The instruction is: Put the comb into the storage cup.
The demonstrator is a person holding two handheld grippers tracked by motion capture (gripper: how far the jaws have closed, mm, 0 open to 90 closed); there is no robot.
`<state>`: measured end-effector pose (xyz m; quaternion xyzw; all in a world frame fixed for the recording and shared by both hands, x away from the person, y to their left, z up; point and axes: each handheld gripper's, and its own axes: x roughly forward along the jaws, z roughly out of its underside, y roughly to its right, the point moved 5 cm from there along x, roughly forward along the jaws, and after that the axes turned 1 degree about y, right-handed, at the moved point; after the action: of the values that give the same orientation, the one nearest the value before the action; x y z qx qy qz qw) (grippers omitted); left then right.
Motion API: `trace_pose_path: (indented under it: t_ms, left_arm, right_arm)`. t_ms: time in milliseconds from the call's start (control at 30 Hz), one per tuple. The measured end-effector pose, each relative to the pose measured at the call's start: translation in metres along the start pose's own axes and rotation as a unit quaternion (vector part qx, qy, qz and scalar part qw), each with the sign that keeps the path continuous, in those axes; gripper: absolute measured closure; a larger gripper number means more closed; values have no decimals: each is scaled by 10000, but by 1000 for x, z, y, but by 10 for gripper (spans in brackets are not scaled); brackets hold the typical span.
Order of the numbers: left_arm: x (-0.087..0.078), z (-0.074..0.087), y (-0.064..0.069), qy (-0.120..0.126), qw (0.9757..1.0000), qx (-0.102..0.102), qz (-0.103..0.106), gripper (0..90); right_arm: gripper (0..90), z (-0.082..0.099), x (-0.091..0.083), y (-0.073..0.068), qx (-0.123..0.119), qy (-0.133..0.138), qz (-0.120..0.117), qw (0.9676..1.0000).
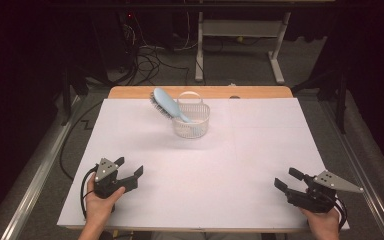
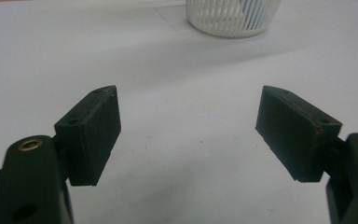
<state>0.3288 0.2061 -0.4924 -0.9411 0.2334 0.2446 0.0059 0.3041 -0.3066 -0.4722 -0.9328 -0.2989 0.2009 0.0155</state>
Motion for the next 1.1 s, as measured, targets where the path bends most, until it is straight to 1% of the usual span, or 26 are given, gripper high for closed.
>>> trace_pose_path:
  t_ms: [200,800,1100]
  left_arm:
    - [0,3,0,2,10000,17,-31,227]
    - [-5,9,-3,106,9998,-150,-78,227]
    - [-6,10,-3,119,9998,-131,-77,227]
  right_arm:
    - [281,0,0,0,9,-2,-4,10000]
    - [280,0,0,-1,-10,5,0,10000]
    - [281,0,-1,-1,-3,14,5,10000]
